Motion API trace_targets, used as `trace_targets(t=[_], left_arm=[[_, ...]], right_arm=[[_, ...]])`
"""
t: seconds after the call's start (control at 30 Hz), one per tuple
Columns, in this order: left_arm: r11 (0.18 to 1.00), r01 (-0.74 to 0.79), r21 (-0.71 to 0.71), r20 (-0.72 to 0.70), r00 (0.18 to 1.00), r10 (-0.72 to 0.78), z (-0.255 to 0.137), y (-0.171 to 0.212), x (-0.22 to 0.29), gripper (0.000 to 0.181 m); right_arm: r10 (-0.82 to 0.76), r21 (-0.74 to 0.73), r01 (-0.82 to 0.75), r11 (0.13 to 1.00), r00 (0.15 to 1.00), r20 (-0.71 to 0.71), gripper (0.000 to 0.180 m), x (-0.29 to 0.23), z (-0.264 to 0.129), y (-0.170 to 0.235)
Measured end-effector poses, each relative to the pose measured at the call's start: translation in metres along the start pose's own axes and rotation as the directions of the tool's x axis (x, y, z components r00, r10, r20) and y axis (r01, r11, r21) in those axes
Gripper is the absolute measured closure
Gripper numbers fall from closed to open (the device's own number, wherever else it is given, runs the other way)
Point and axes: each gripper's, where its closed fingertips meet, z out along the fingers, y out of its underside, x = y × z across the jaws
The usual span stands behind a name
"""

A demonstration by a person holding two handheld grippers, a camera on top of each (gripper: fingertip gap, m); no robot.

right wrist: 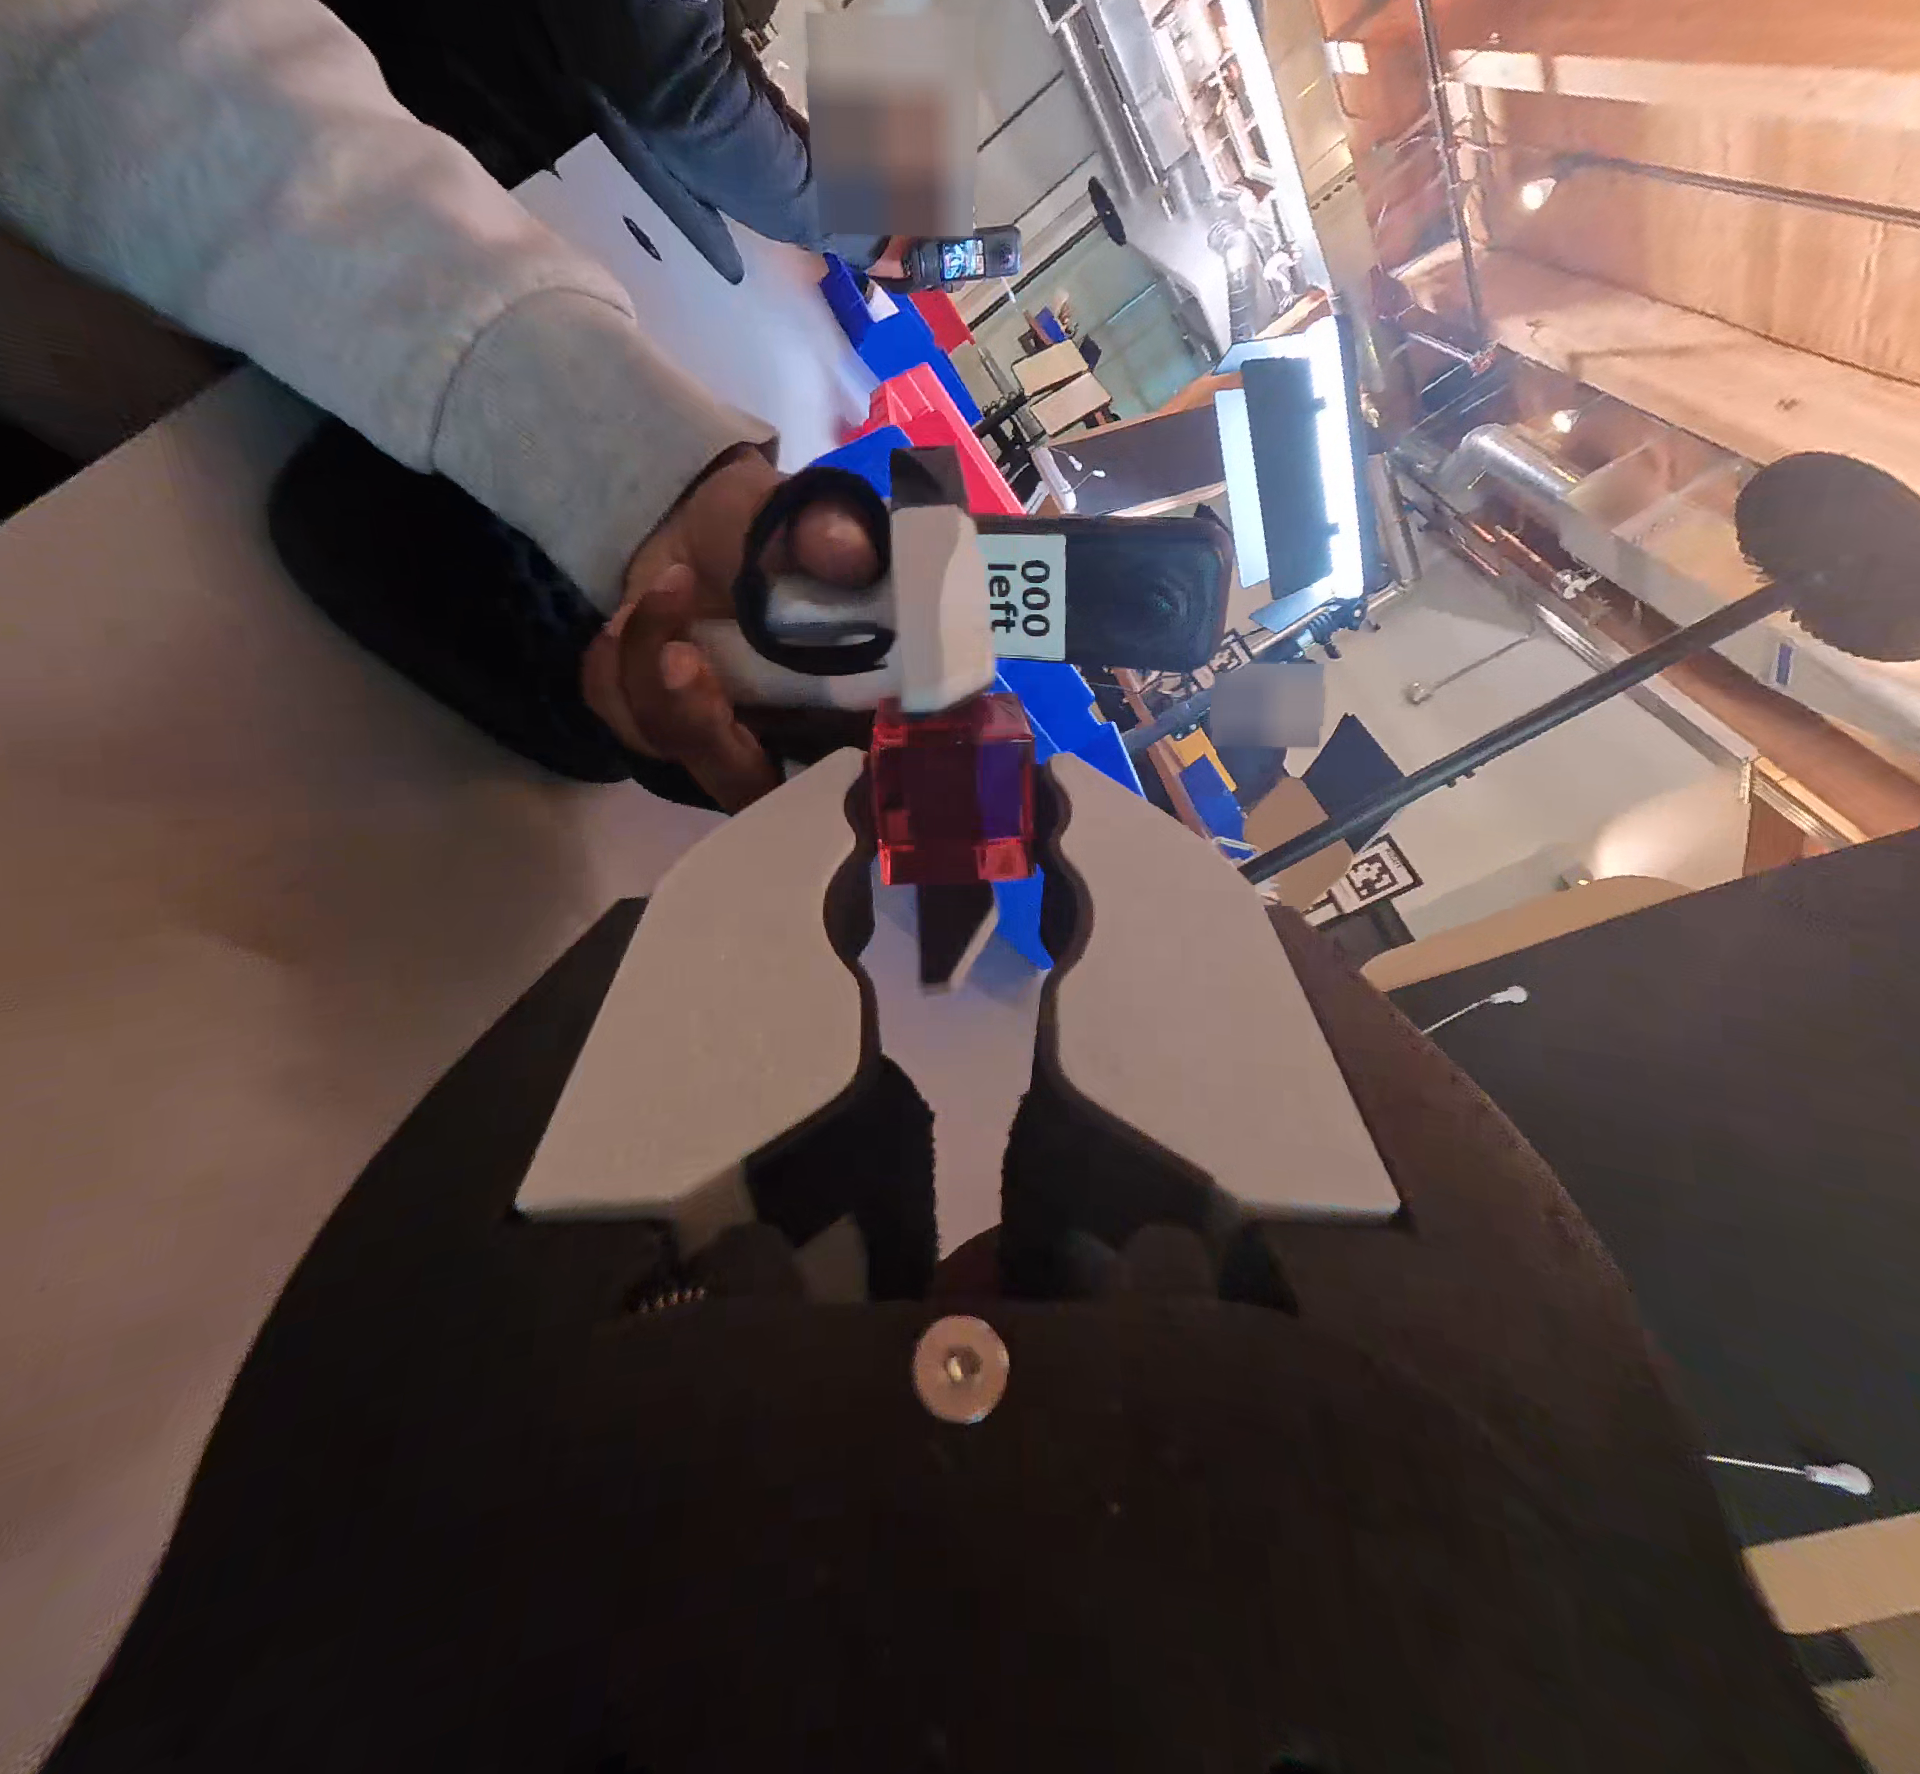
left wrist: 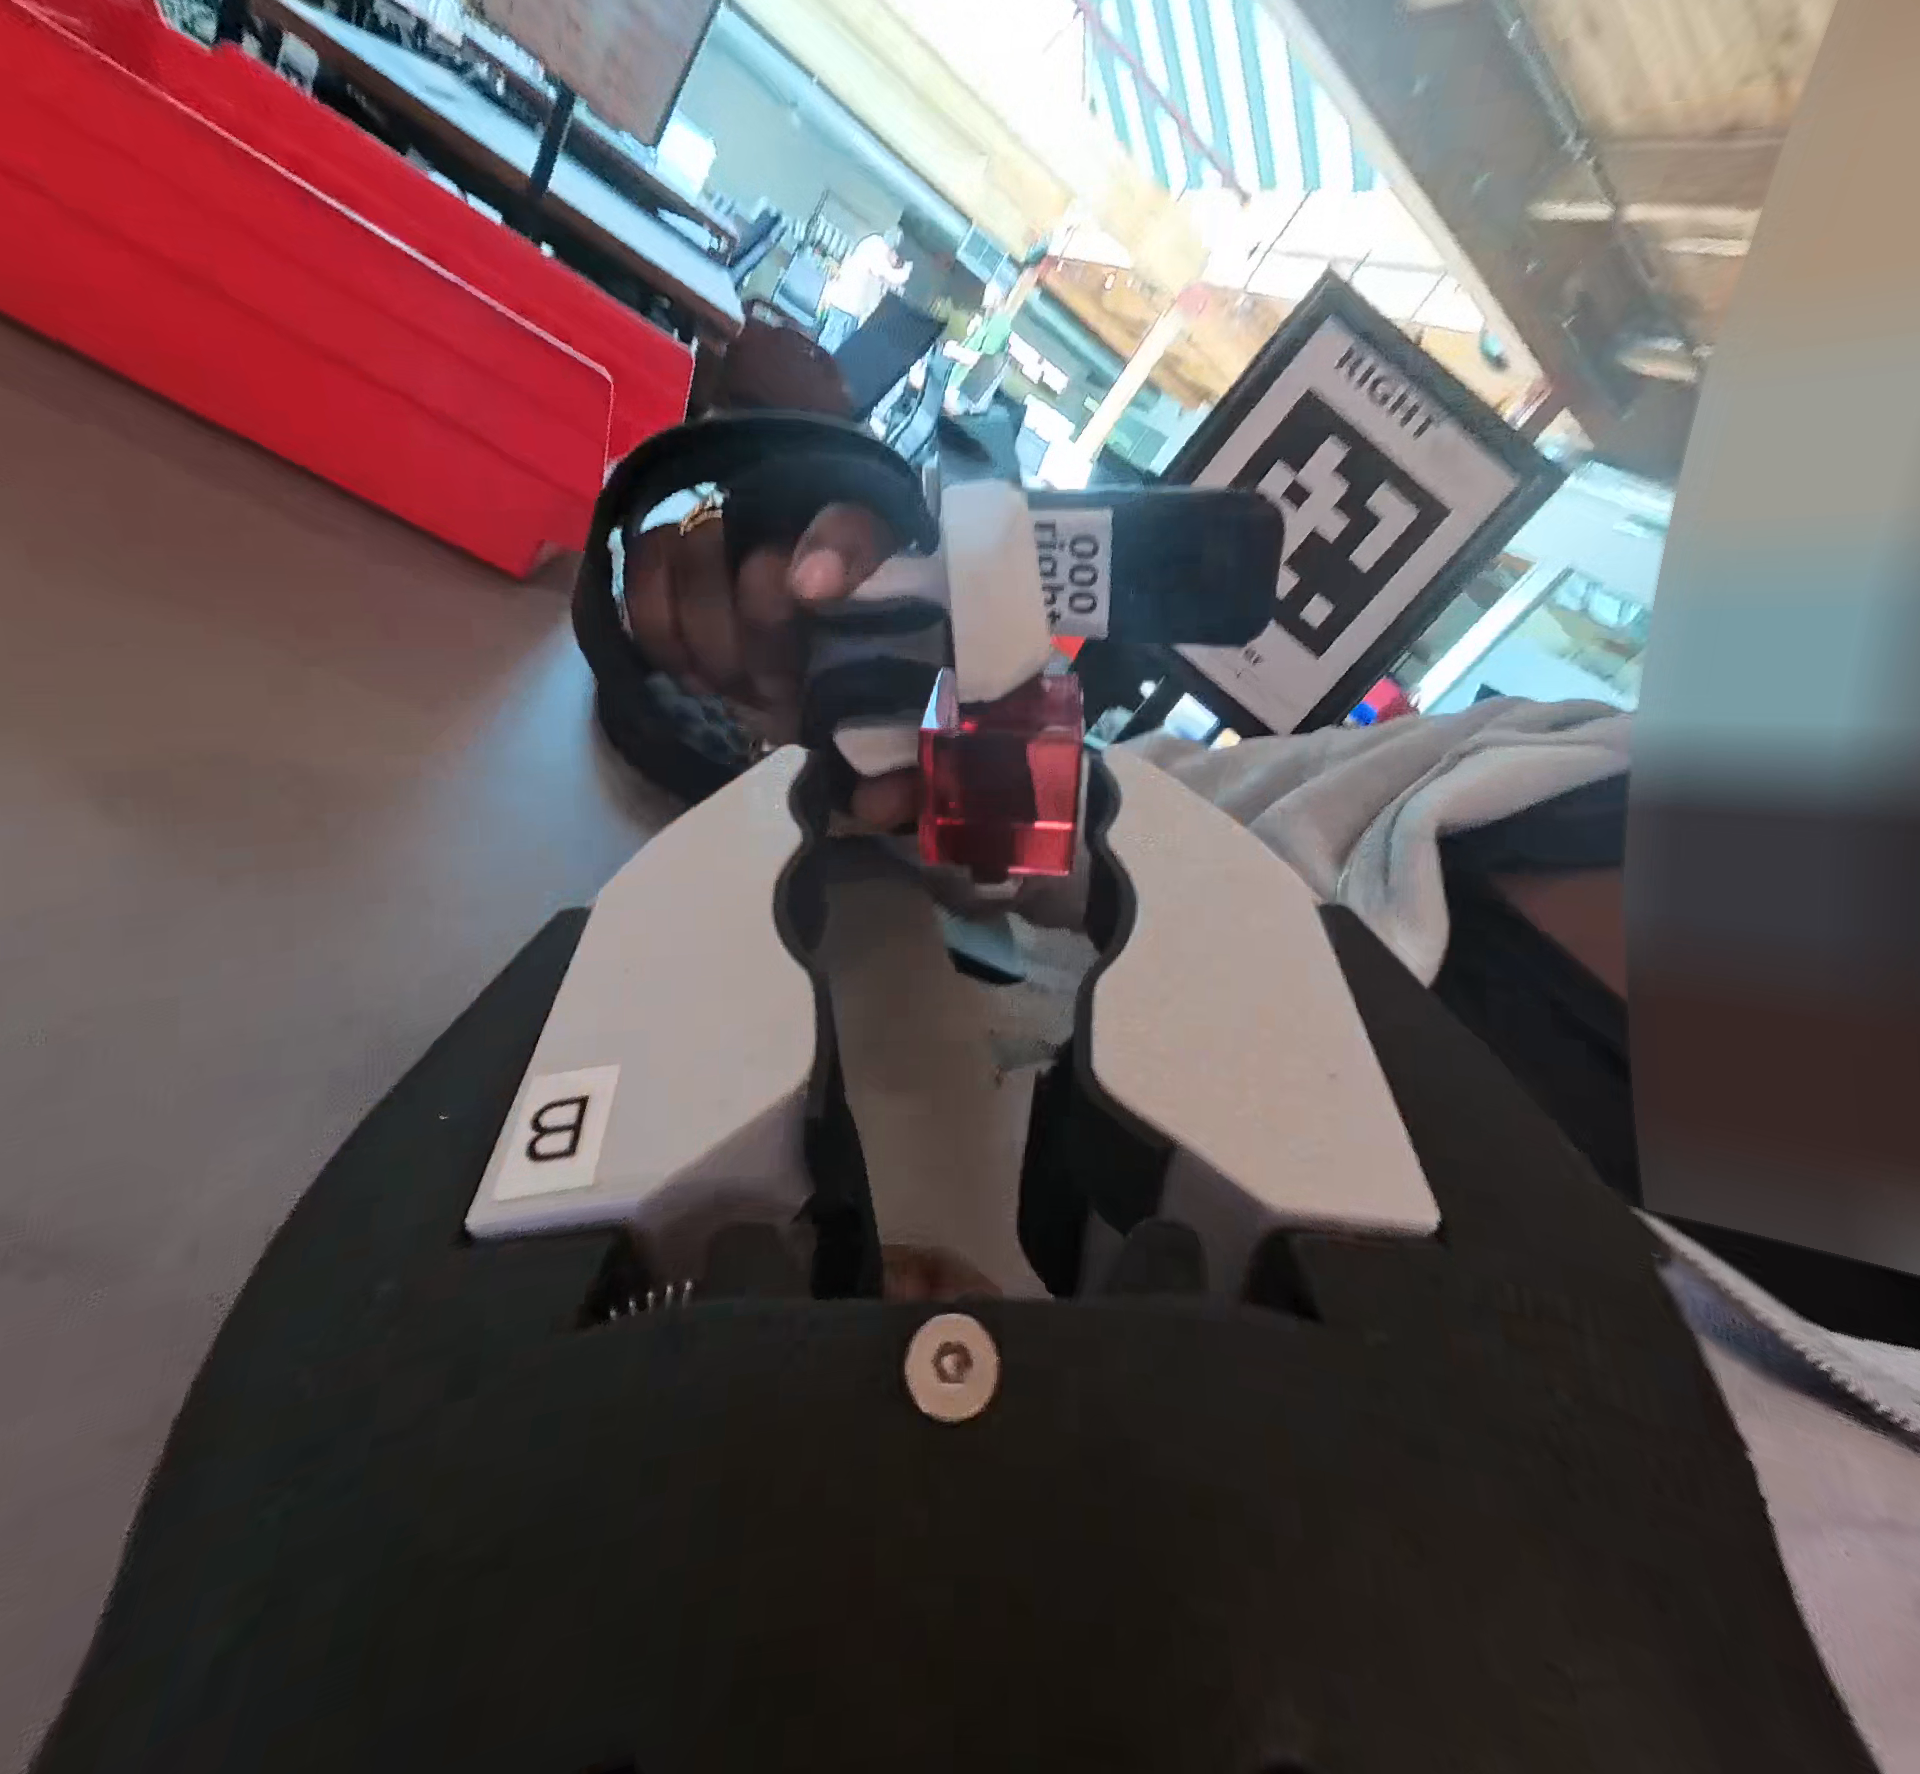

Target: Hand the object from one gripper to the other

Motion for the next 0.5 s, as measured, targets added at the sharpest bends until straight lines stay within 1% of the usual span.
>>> trace_targets(t=[0.03,0.17,0.27,0.33,0.4,0.47,0.5], left_arm=[[1.0,-0.02,-0.019,0.003,1.0,0.02,0.001,0.003,0.0,0.137],[0.998,-0.067,-0.008,-0.003,0.998,0.067,0.001,0.002,0.004,0.15],[0.996,-0.092,-0.003,0.002,0.996,0.092,0.001,0.002,0.004,0.152],[0.991,-0.132,0.013,0.032,0.991,0.131,0.0,-0.002,0.002,0.153],[0.978,-0.206,0.021,0.074,0.976,0.204,-0.002,-0.005,-0.001,0.153],[0.946,-0.323,0.029,0.151,0.937,0.315,-0.005,-0.011,-0.004,0.153],[0.922,-0.385,0.036,0.201,0.907,0.371,-0.007,-0.016,-0.007,0.153]], right_arm=[[-0.013,0.001,0.013,1.0,1.0,-0.004,0.151,0.0,0.0,0.0],[-0.09,-0.032,0.089,0.995,0.996,-0.021,0.151,0.001,-0.001,0.002],[-0.117,-0.049,0.116,0.992,0.993,-0.029,0.151,0.0,0.0,0.004],[-0.1,-0.075,0.096,0.993,0.994,-0.048,0.151,0.003,0.0,0.007],[-0.072,-0.098,0.065,0.993,0.995,-0.069,0.149,0.006,0.001,0.009],[0.005,-0.091,-0.013,0.996,0.997,-0.083,0.145,0.01,0.0,0.01],[0.071,-0.071,-0.077,0.995,0.994,-0.087,0.144,0.013,-0.001,0.009]])
